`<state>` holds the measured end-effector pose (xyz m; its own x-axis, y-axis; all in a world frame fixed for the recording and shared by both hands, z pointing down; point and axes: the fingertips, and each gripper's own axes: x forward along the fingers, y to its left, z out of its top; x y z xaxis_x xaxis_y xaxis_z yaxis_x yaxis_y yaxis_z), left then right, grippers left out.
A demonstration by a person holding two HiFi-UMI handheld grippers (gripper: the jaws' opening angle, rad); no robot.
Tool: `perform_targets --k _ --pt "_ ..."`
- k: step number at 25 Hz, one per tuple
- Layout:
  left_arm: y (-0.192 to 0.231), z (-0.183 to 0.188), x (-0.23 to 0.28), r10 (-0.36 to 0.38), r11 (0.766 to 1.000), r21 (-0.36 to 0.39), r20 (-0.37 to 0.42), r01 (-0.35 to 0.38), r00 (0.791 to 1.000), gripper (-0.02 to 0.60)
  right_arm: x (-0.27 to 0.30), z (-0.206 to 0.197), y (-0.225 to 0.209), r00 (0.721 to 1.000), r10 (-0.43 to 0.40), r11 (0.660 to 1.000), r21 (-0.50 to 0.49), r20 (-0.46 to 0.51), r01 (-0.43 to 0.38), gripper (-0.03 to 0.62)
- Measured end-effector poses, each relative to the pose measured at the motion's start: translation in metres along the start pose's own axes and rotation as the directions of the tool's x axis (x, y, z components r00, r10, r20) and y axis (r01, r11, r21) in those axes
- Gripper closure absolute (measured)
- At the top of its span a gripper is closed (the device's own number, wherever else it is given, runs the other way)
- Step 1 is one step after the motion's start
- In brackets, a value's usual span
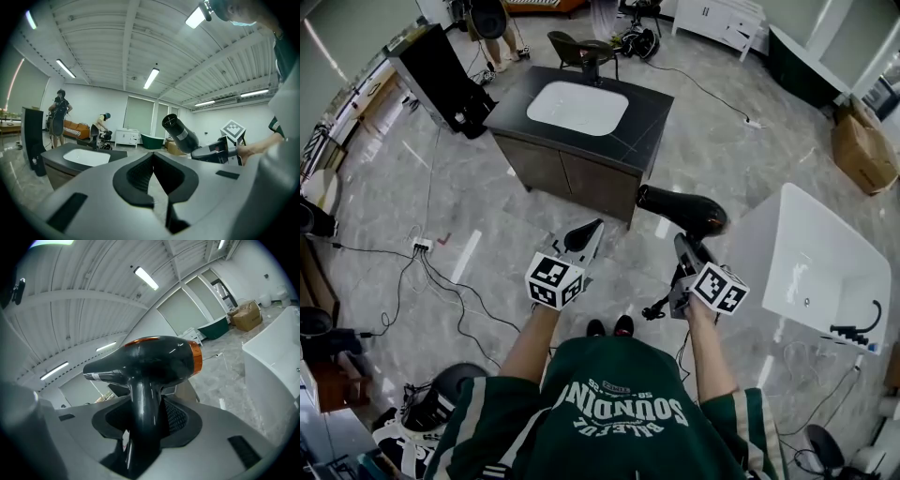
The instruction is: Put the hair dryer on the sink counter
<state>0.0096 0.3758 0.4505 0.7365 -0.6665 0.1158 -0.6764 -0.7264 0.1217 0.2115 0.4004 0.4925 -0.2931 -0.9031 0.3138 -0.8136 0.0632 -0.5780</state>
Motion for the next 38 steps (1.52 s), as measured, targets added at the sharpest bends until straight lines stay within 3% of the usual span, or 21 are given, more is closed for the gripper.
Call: perform_targets --k 16,26,38 --pt "0.000 0.002 0.021 0.017 1.000 -0.008 -0.002 -0.017 1.000 0.571 0.011 0.013 -0.011 1.000 0.007 1.000 -0.011 -0.015 -0.007 0.396" --pt "-0.001 0.012 0.036 0.064 0.998 0.010 0.000 -0.064 0.998 0.571 0.024 0.023 -0.016 0.997 0.058 0.998 -0.031 -0.051 -0.059 0.396" --pt "0.030 0.022 0.065 0.074 0.997 0.011 0.014 -0.074 0.997 0.570 0.060 0.042 -0.014 0.996 0.073 0.996 -0.041 -0.052 -0.075 0.396"
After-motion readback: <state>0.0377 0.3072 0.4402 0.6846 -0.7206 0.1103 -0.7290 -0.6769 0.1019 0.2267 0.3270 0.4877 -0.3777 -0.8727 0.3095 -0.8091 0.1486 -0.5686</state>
